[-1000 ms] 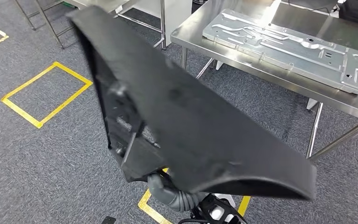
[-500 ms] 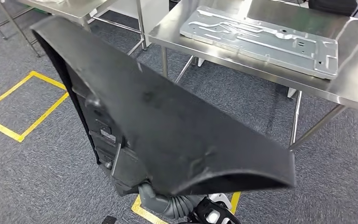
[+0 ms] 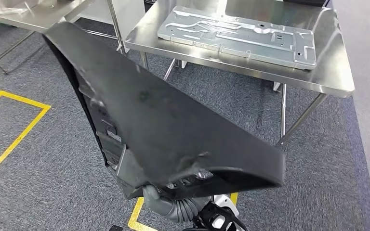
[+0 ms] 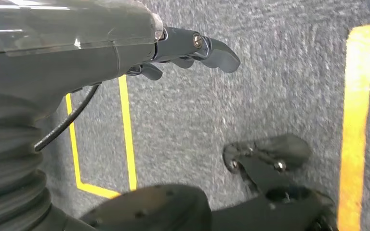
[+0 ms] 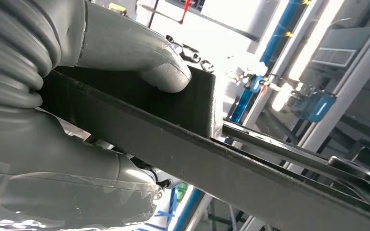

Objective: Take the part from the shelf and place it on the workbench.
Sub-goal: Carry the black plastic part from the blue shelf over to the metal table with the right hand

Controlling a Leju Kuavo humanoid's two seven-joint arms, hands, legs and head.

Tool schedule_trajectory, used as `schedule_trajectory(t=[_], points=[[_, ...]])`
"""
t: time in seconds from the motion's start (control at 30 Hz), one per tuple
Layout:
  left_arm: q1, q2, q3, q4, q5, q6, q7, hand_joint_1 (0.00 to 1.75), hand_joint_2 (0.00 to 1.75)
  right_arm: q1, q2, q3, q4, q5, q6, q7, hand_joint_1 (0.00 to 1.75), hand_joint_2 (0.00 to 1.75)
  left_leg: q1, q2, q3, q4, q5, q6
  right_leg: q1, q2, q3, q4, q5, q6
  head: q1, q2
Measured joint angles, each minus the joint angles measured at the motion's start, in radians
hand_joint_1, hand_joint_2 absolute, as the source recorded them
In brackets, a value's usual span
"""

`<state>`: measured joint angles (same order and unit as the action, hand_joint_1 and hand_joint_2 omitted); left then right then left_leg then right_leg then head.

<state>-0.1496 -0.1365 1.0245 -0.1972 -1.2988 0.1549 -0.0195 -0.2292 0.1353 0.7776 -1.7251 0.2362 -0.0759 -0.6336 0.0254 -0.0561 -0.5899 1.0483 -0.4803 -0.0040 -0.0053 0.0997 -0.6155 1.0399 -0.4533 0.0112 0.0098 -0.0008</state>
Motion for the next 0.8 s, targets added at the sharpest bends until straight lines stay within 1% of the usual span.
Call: schedule_trajectory(t=[0.03, 0.07, 0.1, 0.13, 0.17, 0.2, 0.23, 0.27, 0.3, 0.33, 0.37, 0.4, 0.43, 0.47, 0.5, 0.53, 0.57, 0.6, 0.63, 0.67, 0.7, 0.73, 0.77, 0.8], points=[[-0.001, 0.000, -0.002, 0.000, -0.001, 0.000, 0.000, 0.00, 1.75, 0.000, -0.001, 0.000, 0.000, 0.000, -0.002, 0.000, 1.75, 1.75, 0.000, 0.009, 0.002, -0.004, 0.002, 0.007, -0.001, -0.003, -0.001, 0.003, -0.001, 0.006, 0.000, 0.000], [-0.003, 0.000, -0.005, 0.000, -0.002, 0.000, 0.000, 0.00, 1.75, 0.000, -0.002, 0.000, 0.000, -0.001, -0.005, 0.000, 1.75, 1.75, 0.002, 0.017, 0.004, -0.008, 0.004, 0.014, 0.000, -0.017, -0.007, 0.015, -0.009, 0.012, 0.002, 0.000], [-0.005, 0.000, -0.006, 0.000, -0.003, -0.001, 0.000, 0.00, 1.75, -0.001, -0.003, 0.000, 0.000, -0.002, -0.008, 0.000, 1.75, 1.75, 0.003, 0.026, 0.007, -0.012, 0.006, 0.019, 0.000, -0.037, -0.021, 0.046, -0.027, 0.017, 0.005, 0.000], [-0.006, -0.001, -0.008, 0.000, -0.005, -0.001, 0.000, 0.00, 1.75, -0.001, -0.004, 0.000, 0.000, -0.002, -0.011, 0.001, 1.75, 1.75, 0.002, 0.036, 0.009, -0.013, 0.006, 0.024, 0.000, -0.062, -0.045, 0.096, -0.053, 0.021, 0.007, 0.000], [-0.006, -0.001, -0.009, 0.000, -0.007, -0.002, 0.000, 0.00, 1.75, -0.002, -0.006, 0.000, 0.000, -0.003, -0.013, 0.001, 1.75, 1.75, 0.001, 0.047, 0.010, -0.014, 0.005, 0.027, -0.001, -0.080, -0.078, 0.158, -0.081, 0.025, 0.010, 0.000], [-0.005, -0.001, -0.010, 0.000, -0.009, -0.002, 0.001, 0.00, 1.75, -0.002, -0.007, 0.000, 0.001, -0.004, -0.015, 0.002, 1.75, 1.75, -0.001, 0.057, 0.010, -0.014, 0.004, 0.028, -0.004, -0.087, -0.111, 0.219, -0.103, 0.028, 0.010, 0.000], [-0.004, 0.000, -0.011, 0.000, -0.010, -0.002, 0.001, 0.00, 1.75, -0.001, -0.009, 0.000, 0.002, -0.004, -0.017, 0.002, 1.75, 1.75, -0.002, 0.068, 0.011, -0.014, 0.002, 0.029, -0.006, -0.091, -0.133, 0.256, -0.110, 0.030, 0.010, 0.000], [-0.004, 0.000, -0.012, 0.000, -0.010, -0.002, 0.002, 0.00, 1.75, 0.000, -0.012, 0.000, 0.002, -0.005, -0.020, 0.003, 1.75, 1.75, -0.002, 0.078, 0.012, -0.014, 0.001, 0.028, -0.007, -0.093, -0.138, 0.259, -0.098, 0.030, 0.010, 0.000], [-0.004, 0.000, -0.013, 0.000, -0.010, -0.002, 0.002, 0.00, 1.75, 0.000, -0.014, 0.000, 0.002, -0.006, -0.024, 0.003, 1.75, 1.75, -0.003, 0.086, 0.014, -0.014, -0.001, 0.027, -0.007, -0.096, -0.121, 0.223, -0.070, 0.027, 0.010, 0.000], [-0.005, 0.000, -0.014, 0.000, -0.011, -0.002, 0.002, 0.00, 1.75, 0.000, -0.015, 0.000, 0.002, -0.007, -0.028, 0.003, 1.75, 1.75, -0.003, 0.094, 0.018, -0.014, -0.004, 0.026, -0.006, -0.105, -0.087, 0.158, -0.034, 0.022, 0.010, 0.000], [-0.005, -0.001, -0.014, 0.000, -0.011, -0.003, 0.003, 0.00, 1.75, 0.000, -0.015, 0.000, 0.002, -0.008, -0.031, 0.003, 1.75, 1.75, -0.005, 0.100, 0.021, -0.014, -0.006, 0.023, -0.002, -0.117, -0.051, 0.089, -0.008, 0.016, 0.010, 0.000], [-0.006, -0.001, -0.015, 0.000, -0.012, -0.003, 0.004, 0.00, 1.75, 0.000, -0.016, 0.000, 0.002, -0.010, -0.034, 0.004, 1.75, 1.75, -0.006, 0.104, 0.024, -0.014, -0.009, 0.019, 0.003, -0.127, -0.023, 0.035, 0.009, 0.009, 0.010, 0.000], [-0.006, -0.002, -0.015, 0.000, -0.012, -0.003, 0.005, 0.00, 1.75, 0.000, -0.016, 0.000, 0.002, -0.013, -0.037, 0.004, 1.75, 1.75, -0.007, 0.108, 0.026, -0.014, -0.011, 0.014, 0.008, -0.134, -0.007, 0.004, 0.015, 0.003, 0.009, 0.000], [-0.007, -0.002, -0.015, 0.000, -0.012, -0.003, 0.007, 0.00, 1.75, 0.001, -0.016, 0.000, 0.002, -0.015, -0.040, 0.004, 1.75, 1.75, -0.008, 0.111, 0.028, -0.016, -0.013, 0.008, 0.012, -0.136, -0.003, -0.005, 0.011, -0.002, 0.009, 0.000], [-0.008, -0.003, -0.015, 0.000, -0.013, -0.003, 0.007, 0.00, 1.75, 0.002, -0.017, 0.000, 0.002, -0.018, -0.043, 0.004, 1.75, 1.75, -0.009, 0.115, 0.031, -0.018, -0.013, 0.002, 0.014, -0.131, -0.004, -0.008, 0.012, -0.007, 0.009, 0.000], [-0.009, -0.003, -0.015, 0.000, -0.013, -0.003, 0.008, 0.00, 1.75, 0.003, -0.017, 0.000, 0.002, -0.021, -0.046, 0.005, 1.75, 1.75, -0.008, 0.117, 0.034, -0.019, -0.016, -0.003, 0.011, -0.127, 0.000, -0.014, 0.014, -0.012, 0.009, 0.000], [-0.010, -0.003, -0.016, 0.000, -0.012, -0.003, 0.008, 0.00, 1.75, 0.004, -0.017, 0.000, 0.002, -0.024, -0.048, 0.006, 1.75, 1.75, -0.008, 0.111, 0.034, -0.013, -0.023, -0.007, 0.007, -0.124, 0.006, -0.022, 0.016, -0.017, 0.009, 0.000], [-0.010, -0.003, -0.016, 0.000, -0.012, -0.003, 0.009, 0.00, 1.75, 0.004, -0.017, 0.000, 0.002, -0.029, -0.049, 0.010, 1.75, 1.75, -0.007, 0.100, 0.025, 0.011, -0.040, -0.010, 0.004, -0.121, 0.011, -0.030, 0.019, -0.023, 0.008, 0.000], [-0.009, -0.003, -0.016, 0.000, -0.011, -0.003, 0.010, 0.00, 1.75, 0.004, -0.017, 0.000, 0.004, -0.036, -0.049, 0.016, 1.75, 1.75, -0.006, 0.087, 0.006, 0.056, -0.065, -0.012, 0.001, -0.118, 0.017, -0.036, 0.021, -0.028, 0.007, 0.000], [-0.007, -0.003, -0.016, 0.000, -0.011, -0.003, 0.012, 0.00, 1.75, 0.004, -0.017, 0.000, 0.007, -0.045, -0.047, 0.023, 1.75, 1.75, -0.006, 0.075, -0.024, 0.117, -0.095, -0.013, 0.003, -0.115, 0.018, -0.038, 0.020, -0.032, 0.006, 0.000], [-0.004, -0.002, -0.016, 0.000, -0.010, -0.002, 0.014, 0.00, 1.75, 0.004, -0.017, -0.001, 0.012, -0.056, -0.044, 0.030, 1.75, 1.75, -0.006, 0.069, -0.058, 0.182, -0.120, -0.015, 0.004, -0.112, 0.019, -0.037, 0.020, -0.034, 0.006, 0.000], [-0.001, -0.002, -0.015, 0.000, -0.010, -0.002, 0.015, 0.00, 1.75, 0.004, -0.017, -0.002, 0.018, -0.067, -0.039, 0.033, 1.75, 1.75, -0.006, 0.066, -0.085, 0.228, -0.131, -0.017, 0.005, -0.107, 0.019, -0.036, 0.018, -0.035, 0.006, 0.000], [0.001, -0.002, -0.015, 0.000, -0.010, -0.002, 0.016, 0.00, 1.75, 0.004, -0.017, -0.004, 0.025, -0.079, -0.033, 0.035, 1.75, 1.75, -0.006, 0.066, -0.097, 0.242, -0.123, -0.018, 0.005, -0.102, 0.019, -0.033, 0.016, -0.035, 0.006, 0.000], [0.002, -0.002, -0.015, 0.000, -0.010, -0.002, 0.016, 0.00, 1.75, 0.004, -0.017, -0.007, 0.032, -0.089, -0.029, 0.035, 1.75, 1.75, -0.005, 0.065, -0.090, 0.217, -0.095, -0.019, 0.005, -0.098, 0.020, -0.030, 0.013, -0.034, 0.006, 0.000]])
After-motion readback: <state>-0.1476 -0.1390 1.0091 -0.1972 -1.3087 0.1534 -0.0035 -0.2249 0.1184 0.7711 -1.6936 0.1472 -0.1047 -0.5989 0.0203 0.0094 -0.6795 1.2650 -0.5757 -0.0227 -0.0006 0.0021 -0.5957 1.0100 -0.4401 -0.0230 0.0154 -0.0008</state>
